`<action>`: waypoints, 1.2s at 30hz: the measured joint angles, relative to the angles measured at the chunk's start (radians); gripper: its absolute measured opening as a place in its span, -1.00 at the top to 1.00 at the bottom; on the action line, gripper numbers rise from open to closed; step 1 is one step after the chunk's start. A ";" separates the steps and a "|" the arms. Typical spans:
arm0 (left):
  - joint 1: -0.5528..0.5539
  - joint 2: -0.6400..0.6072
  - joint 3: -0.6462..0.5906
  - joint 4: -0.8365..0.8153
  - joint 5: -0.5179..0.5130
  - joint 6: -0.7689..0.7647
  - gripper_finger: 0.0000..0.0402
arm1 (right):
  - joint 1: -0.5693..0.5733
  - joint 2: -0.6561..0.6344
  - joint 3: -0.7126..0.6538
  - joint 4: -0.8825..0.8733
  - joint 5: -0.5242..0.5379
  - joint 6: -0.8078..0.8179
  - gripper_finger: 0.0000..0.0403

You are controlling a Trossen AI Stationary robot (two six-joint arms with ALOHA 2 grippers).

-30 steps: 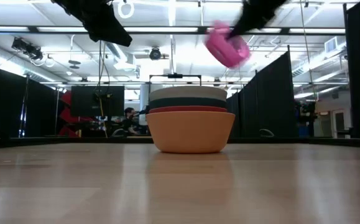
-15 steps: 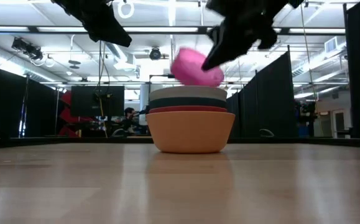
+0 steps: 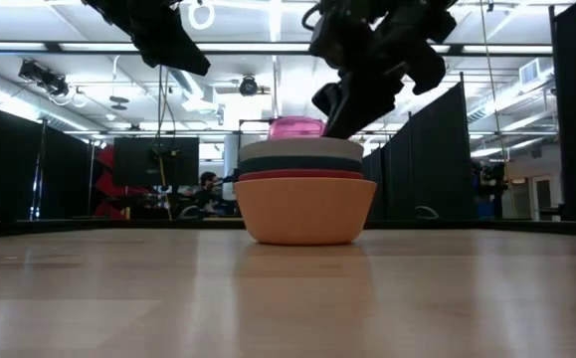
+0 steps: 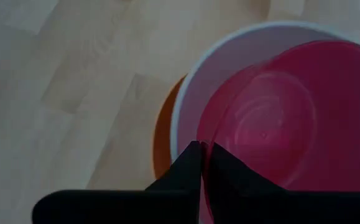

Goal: Nest bowls inside each other
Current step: Stack the pink bowl on top of the white bowl, then move the blue cup to the left of the stacked bowls

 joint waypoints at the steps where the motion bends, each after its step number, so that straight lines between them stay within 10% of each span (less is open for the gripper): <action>1: 0.000 0.000 0.000 0.000 0.000 0.000 0.21 | -0.003 0.001 0.000 -0.008 -0.001 0.012 1.00; 9: 0.000 0.000 0.000 0.000 0.000 -0.004 0.21 | -0.008 0.002 0.000 0.000 -0.001 0.038 0.99; 26: 0.000 -0.002 0.000 -0.024 0.000 -0.003 0.21 | -0.009 -0.008 0.000 0.004 0.089 0.082 0.34; 36: -0.014 -0.109 0.052 -0.222 0.193 -0.030 0.21 | -0.008 -0.294 0.000 -0.064 0.147 0.097 0.24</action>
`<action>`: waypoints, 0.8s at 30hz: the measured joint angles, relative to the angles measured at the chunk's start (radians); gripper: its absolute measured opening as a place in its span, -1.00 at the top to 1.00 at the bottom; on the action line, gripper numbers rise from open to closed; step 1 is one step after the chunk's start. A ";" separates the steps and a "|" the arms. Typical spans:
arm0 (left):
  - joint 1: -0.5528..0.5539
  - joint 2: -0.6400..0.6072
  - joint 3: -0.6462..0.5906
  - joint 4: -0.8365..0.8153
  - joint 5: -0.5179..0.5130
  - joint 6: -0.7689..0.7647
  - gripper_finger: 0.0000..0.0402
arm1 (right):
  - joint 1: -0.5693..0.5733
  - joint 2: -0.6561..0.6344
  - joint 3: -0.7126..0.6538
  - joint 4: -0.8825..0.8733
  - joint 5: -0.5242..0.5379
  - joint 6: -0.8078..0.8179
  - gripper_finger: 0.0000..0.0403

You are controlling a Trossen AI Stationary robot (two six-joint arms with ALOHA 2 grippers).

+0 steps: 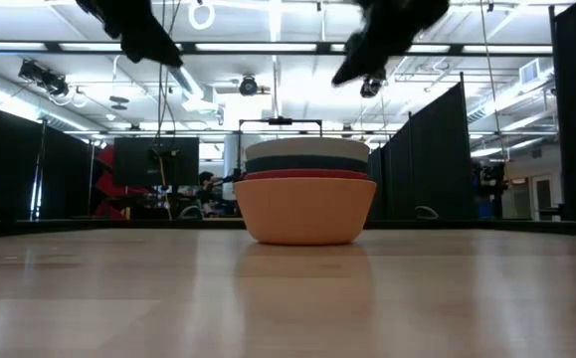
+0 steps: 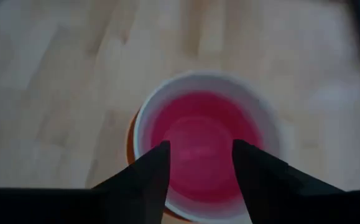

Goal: Nest bowls inside each other
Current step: Move the blue cup to the left of the stacked bowls

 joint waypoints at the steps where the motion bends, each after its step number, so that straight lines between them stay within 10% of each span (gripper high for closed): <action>1: -0.009 -0.023 0.000 0.001 0.032 -0.001 0.21 | 0.000 -0.037 -0.001 -0.008 0.001 0.009 0.26; 24: -0.660 -0.155 -0.262 0.005 0.262 -0.703 0.27 | 0.483 -0.219 -0.005 -0.153 0.125 0.282 0.45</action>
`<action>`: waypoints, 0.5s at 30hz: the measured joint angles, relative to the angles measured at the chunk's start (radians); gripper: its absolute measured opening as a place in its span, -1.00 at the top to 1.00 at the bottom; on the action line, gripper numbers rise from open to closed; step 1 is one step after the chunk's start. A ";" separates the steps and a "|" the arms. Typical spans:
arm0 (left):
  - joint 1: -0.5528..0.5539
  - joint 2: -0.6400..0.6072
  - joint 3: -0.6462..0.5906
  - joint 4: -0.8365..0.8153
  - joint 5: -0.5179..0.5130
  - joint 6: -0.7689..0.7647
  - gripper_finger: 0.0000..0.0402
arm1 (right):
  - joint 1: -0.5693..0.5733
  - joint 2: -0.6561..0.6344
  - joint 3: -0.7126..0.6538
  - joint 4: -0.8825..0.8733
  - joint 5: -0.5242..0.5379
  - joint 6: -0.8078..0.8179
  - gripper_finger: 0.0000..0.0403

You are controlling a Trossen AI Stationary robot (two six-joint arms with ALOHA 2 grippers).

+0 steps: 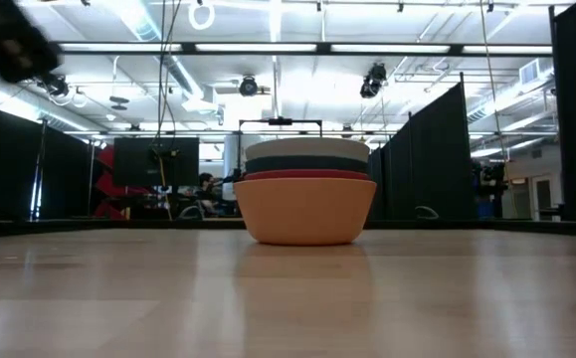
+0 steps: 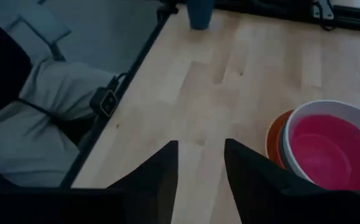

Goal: Nest bowls inside each other
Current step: Move the blue cup to the left of the stacked bowls

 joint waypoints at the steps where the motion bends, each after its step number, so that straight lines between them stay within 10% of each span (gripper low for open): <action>1: -0.033 0.012 -0.001 0.002 0.002 -0.056 0.30 | 0.008 0.003 0.000 0.001 0.023 0.000 0.46; 15: -0.313 0.173 0.000 0.069 0.004 -0.562 0.66 | 0.009 0.010 0.000 0.029 0.137 -0.012 0.59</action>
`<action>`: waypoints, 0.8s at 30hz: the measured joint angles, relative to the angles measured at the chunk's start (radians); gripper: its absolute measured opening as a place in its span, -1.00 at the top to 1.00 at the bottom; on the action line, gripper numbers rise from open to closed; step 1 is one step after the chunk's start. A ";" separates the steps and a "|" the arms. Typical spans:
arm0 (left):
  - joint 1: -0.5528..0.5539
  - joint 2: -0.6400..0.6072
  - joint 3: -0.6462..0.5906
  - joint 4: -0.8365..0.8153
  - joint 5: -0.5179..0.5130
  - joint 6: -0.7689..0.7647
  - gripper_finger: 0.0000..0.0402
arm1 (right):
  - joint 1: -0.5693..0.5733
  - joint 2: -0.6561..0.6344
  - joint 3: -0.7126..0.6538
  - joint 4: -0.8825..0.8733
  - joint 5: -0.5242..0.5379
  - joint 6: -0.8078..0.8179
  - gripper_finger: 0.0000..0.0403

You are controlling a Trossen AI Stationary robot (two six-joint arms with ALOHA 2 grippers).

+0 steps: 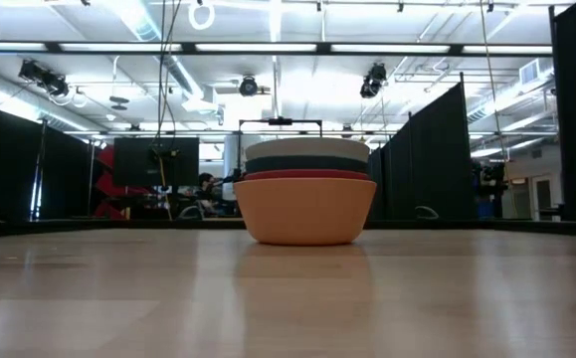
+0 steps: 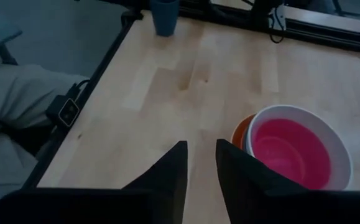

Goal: Nest bowls inside each other
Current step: Move the blue cup to the left of the stacked bowls

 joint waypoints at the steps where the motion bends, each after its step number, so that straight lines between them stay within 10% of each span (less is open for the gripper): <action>1: -0.007 0.012 0.000 -0.006 -0.002 -0.013 0.66 | 0.000 0.000 0.000 0.003 0.000 0.000 0.59; 24: -0.083 0.134 0.001 -0.081 -0.040 -0.146 0.31 | -0.001 0.008 0.000 0.036 0.022 -0.005 0.61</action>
